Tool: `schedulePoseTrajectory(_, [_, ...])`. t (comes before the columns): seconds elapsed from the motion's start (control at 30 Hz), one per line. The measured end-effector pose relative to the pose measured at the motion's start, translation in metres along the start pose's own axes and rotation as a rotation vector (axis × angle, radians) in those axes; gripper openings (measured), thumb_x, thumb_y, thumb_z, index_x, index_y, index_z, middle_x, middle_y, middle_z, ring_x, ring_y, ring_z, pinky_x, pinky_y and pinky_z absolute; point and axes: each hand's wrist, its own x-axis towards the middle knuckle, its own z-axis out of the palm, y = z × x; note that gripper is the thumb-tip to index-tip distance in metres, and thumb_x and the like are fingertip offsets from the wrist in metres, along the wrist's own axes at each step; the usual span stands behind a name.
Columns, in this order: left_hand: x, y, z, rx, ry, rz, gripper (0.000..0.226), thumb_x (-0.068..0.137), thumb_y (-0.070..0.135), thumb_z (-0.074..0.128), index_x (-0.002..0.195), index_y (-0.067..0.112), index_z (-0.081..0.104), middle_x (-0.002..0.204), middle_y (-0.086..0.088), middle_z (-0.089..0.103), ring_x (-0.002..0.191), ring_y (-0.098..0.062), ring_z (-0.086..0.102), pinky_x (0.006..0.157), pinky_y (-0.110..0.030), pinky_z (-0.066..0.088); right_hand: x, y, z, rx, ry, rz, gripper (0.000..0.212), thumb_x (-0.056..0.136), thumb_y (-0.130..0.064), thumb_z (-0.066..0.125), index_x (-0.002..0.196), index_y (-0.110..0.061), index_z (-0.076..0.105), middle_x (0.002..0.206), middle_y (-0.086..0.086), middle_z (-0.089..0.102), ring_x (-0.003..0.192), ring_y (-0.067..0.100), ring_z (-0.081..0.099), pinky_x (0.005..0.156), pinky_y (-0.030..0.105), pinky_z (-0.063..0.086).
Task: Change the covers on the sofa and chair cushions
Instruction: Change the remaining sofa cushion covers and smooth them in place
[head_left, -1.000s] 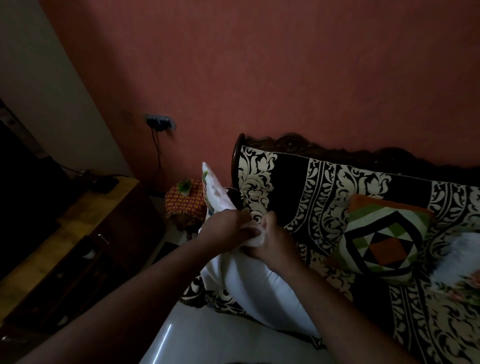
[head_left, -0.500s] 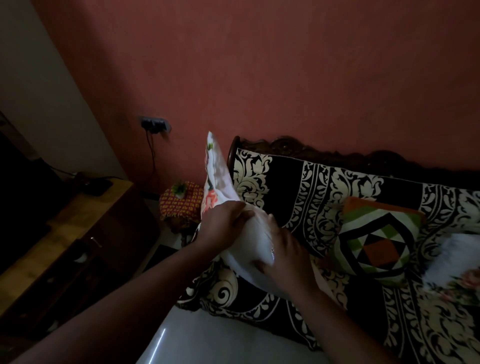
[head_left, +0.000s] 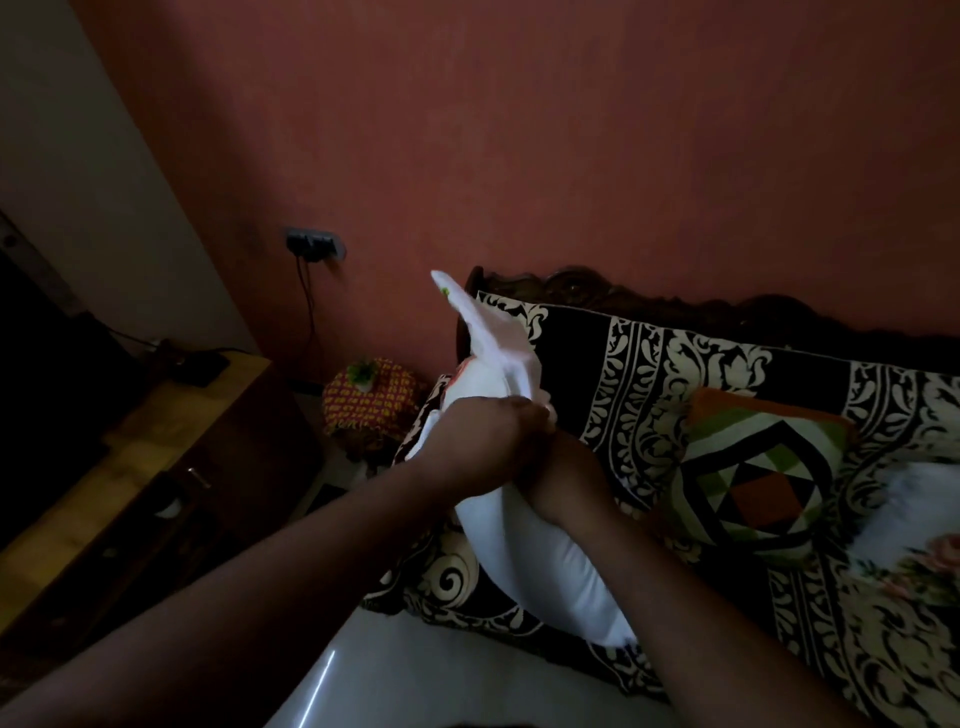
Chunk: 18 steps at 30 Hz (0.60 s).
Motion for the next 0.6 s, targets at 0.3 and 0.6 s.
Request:
schedulePoseTrajectory(0.3, [-0.035, -0.051, 0.03, -0.366, 0.187, -0.441, 0.063, 0.092, 0.033, 0.066, 0.15, 0.027, 0.043, 0.142, -0.001, 0.059, 0.124, -0.025, 0.06, 0.099, -0.03, 0.043, 0.002, 0.017, -0.025, 0.807, 0.345, 0.23, 0.052, 0.071, -0.043, 0.078, 0.117, -0.022, 0.064, 0.101, -0.006, 0.071, 0.092, 0.014, 0.067, 0.081, 0.031, 0.053])
schedulePoseTrajectory(0.6, [-0.047, -0.006, 0.035, -0.518, 0.04, -0.139, 0.054, 0.094, 0.03, 0.05, 0.148, 0.034, 0.047, 0.124, -0.005, 0.072, 0.108, -0.023, 0.07, 0.085, -0.035, 0.055, 0.032, 0.028, -0.03, 0.892, 0.455, 0.487, 0.027, 0.074, -0.05, 0.049, 0.069, -0.025, 0.057, 0.091, 0.012, 0.073, 0.085, 0.026, 0.065, 0.072, 0.031, 0.043])
